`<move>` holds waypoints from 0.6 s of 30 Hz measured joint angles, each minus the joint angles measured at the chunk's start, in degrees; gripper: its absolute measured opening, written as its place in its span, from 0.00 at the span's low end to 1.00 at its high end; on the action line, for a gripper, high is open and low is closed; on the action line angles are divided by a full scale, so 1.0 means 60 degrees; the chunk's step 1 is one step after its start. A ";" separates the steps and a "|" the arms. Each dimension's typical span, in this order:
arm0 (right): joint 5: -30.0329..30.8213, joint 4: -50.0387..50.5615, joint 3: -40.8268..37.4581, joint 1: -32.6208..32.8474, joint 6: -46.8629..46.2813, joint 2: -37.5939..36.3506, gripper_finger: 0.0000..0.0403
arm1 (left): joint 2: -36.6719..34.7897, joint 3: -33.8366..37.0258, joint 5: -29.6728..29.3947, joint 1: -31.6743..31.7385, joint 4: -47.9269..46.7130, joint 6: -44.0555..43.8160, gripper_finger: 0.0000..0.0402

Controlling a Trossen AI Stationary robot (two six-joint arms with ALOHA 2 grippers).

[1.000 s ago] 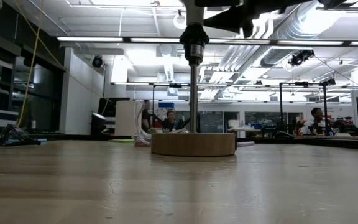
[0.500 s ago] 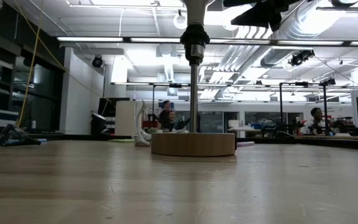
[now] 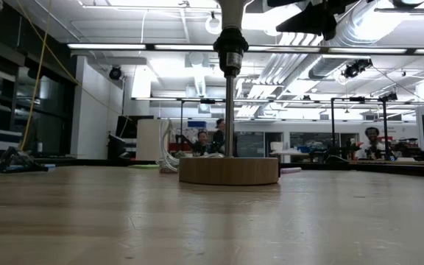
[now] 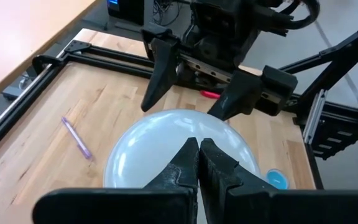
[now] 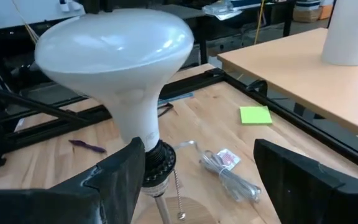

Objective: Screw lightbulb
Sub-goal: Insert the lightbulb into the lamp

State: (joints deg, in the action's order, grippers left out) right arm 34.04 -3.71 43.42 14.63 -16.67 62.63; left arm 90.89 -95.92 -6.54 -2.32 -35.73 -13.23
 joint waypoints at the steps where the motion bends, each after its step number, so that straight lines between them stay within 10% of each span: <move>1: 0.0000 -0.0021 0.0000 0.0000 0.0004 0.0000 0.72 | 0.0000 0.0000 -0.0025 -0.0021 0.0000 -0.0002 0.00; 7: 0.0470 -0.0045 0.0000 -0.0004 -0.0168 0.0004 0.54 | 0.0000 0.0000 -0.0089 -0.0125 0.0000 0.0418 0.00; 13: 0.1260 -0.0007 0.0000 -0.0126 -0.0652 -0.0011 0.06 | -0.0004 -0.0004 -0.0074 -0.0128 0.0000 0.0741 0.00; 18: 0.1324 -0.0317 0.0000 -0.0593 -0.1746 0.0163 0.01 | -0.0007 -0.0004 -0.0063 -0.0128 0.0000 0.0987 0.00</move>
State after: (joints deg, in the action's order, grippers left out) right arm 41.99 -5.61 43.42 11.08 -27.14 63.61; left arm 90.85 -95.94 -6.92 -3.09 -35.73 -7.31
